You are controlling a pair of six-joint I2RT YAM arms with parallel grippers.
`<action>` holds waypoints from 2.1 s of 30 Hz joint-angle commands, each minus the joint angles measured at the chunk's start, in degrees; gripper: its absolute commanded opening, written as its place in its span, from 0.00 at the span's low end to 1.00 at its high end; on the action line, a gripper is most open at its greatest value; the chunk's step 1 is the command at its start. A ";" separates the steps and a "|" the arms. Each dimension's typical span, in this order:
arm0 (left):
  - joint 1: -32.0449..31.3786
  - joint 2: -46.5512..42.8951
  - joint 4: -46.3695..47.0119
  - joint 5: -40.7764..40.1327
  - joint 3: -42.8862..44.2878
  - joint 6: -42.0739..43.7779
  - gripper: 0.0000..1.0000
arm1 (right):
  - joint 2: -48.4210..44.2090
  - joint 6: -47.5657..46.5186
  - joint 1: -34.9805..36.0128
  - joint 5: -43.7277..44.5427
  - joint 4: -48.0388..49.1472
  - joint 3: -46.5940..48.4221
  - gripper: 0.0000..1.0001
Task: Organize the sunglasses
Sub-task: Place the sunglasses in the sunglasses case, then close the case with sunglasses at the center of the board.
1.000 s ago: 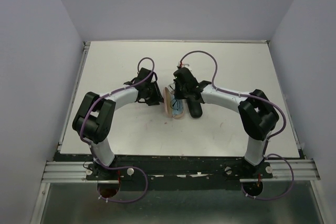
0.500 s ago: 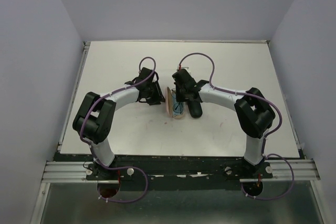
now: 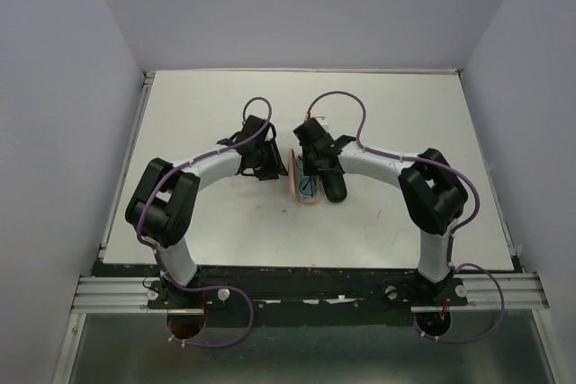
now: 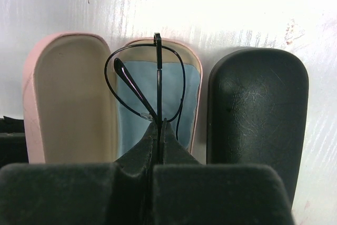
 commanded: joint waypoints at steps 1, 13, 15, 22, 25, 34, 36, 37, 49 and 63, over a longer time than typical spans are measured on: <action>-0.53 -1.59 -0.73 -1.64 1.61 0.29 0.43 | 1.17 0.65 -0.25 -2.18 -3.40 1.33 0.01; -0.88 -1.77 -1.34 -2.16 1.61 -0.23 0.43 | 1.17 5.75 -0.16 -2.35 -7.44 2.13 0.06; -0.97 -1.85 -1.52 -2.60 1.61 -0.32 0.43 | 0.73 6.11 -0.16 -2.53 -7.53 1.87 0.08; -1.76 -1.86 -1.70 -2.96 2.13 -0.24 0.43 | -0.06 6.46 -0.16 -1.92 -7.71 1.95 0.32; -1.85 -1.94 -1.87 -2.87 2.22 -0.15 0.43 | -0.50 6.11 -0.16 -2.00 -6.92 2.13 0.35; -2.02 -2.47 -2.22 -3.05 2.48 0.12 0.43 | -6.56 5.93 -0.07 -0.25 -4.02 -1.56 0.37; -2.37 -2.56 -2.40 -3.48 2.66 0.12 0.43 | -8.31 5.76 -0.25 -1.12 -2.88 -3.05 0.37; -2.55 -2.47 -2.57 -3.66 2.83 0.12 0.43 | -8.84 5.67 -0.16 -1.56 -2.27 -3.67 0.38; -3.69 -2.03 -3.98 -4.45 3.72 0.20 0.43 | -19.66 8.64 -0.77 -4.99 6.62 -12.98 0.46; -4.75 -1.50 -6.70 -6.65 5.73 0.38 0.43 | -17.03 12.79 -5.61 -8.77 11.97 -21.69 0.29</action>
